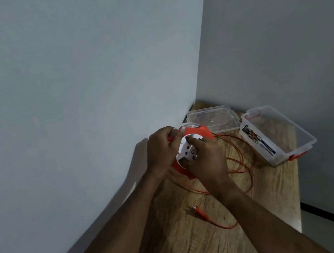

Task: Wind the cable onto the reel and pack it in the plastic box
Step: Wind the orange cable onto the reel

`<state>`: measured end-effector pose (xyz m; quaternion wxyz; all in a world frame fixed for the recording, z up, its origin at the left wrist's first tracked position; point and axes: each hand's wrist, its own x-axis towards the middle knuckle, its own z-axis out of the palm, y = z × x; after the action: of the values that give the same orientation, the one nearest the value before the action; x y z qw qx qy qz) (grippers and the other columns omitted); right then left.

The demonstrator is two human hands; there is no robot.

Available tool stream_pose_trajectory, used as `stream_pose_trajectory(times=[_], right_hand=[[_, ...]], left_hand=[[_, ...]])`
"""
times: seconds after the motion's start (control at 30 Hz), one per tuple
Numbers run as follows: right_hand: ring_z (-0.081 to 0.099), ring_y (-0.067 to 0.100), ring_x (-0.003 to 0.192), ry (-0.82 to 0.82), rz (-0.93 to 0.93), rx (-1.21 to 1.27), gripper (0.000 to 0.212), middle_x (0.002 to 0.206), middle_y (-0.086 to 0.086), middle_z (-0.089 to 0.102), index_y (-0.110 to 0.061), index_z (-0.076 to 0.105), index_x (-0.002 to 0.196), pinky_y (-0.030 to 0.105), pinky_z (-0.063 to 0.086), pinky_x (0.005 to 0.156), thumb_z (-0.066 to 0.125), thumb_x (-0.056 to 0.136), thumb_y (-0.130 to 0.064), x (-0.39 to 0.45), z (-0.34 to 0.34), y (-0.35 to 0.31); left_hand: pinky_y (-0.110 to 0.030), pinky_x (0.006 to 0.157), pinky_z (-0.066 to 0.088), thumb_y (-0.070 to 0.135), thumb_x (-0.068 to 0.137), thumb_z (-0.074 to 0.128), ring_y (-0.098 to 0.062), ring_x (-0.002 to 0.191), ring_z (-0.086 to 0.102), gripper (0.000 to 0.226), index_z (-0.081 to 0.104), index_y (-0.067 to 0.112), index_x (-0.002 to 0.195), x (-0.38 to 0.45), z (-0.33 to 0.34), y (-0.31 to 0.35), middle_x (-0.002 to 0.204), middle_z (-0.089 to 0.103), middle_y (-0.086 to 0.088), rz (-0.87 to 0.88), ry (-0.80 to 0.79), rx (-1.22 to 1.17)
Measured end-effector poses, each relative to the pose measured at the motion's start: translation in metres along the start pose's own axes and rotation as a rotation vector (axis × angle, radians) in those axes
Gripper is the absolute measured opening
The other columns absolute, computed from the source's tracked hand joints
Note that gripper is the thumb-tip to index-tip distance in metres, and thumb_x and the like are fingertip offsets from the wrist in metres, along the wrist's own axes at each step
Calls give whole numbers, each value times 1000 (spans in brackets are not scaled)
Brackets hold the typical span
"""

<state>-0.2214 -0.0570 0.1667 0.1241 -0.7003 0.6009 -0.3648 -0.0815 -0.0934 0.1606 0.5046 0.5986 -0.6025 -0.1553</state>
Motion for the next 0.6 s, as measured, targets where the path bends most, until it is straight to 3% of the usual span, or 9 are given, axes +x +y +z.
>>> stream_pose_trajectory(times=[0.1,0.2,0.27,0.33,0.4,0.47,0.53,0.6], right_hand=[[70,4,83,117,185,294,55,102,-5,77,-26,76,113,22,60,75,94,62,-31,-5,4,-12],[68,8,83,213,560,480,60,105,-3,74,-22,76,112,24,59,68,97,58,-35,-1,14,-18],[70,18,87,166,965,792,64,108,3,72,-17,73,117,31,62,66,97,59,-31,2,22,-16],[71,22,88,-7,1178,1163,57,114,9,72,-10,68,123,33,61,61,90,73,-29,5,28,-16],[67,24,102,-88,1247,1386,55,123,14,67,-4,58,132,30,56,58,79,86,-24,7,28,-18],[68,27,101,-88,1291,1381,46,106,17,65,-1,56,125,24,49,42,77,87,-16,9,18,-21],[70,24,69,-126,1142,1170,34,87,15,66,1,63,116,21,43,35,76,87,-10,6,3,-21],[70,20,57,-64,759,672,28,76,6,70,-6,71,113,25,46,40,76,87,-17,-4,-7,-14]], left_hand=[[-29,62,58,55,95,59,-7,69,66,40,69,19,79,-3,1,-1,73,70,8,16,30,32],[-23,67,58,53,95,59,-8,74,68,38,71,18,89,-9,5,-1,85,74,5,36,60,94],[-15,68,52,51,95,59,-10,77,68,39,72,15,94,-13,7,-1,90,75,1,101,58,149],[-7,66,39,46,95,62,-12,77,67,36,72,12,94,-15,7,0,90,75,-1,165,33,218],[-4,66,33,43,95,64,-12,77,66,33,73,11,94,-15,5,-2,90,75,-2,179,15,247],[-10,64,38,45,96,62,-10,74,64,34,72,13,90,-14,1,-6,86,75,-1,133,24,236],[-19,60,47,49,96,60,-7,67,62,37,69,16,81,-11,-3,-11,78,73,2,49,45,181],[-31,60,57,53,96,58,-8,65,64,42,70,17,77,-7,-7,-15,74,72,3,-39,72,122]])
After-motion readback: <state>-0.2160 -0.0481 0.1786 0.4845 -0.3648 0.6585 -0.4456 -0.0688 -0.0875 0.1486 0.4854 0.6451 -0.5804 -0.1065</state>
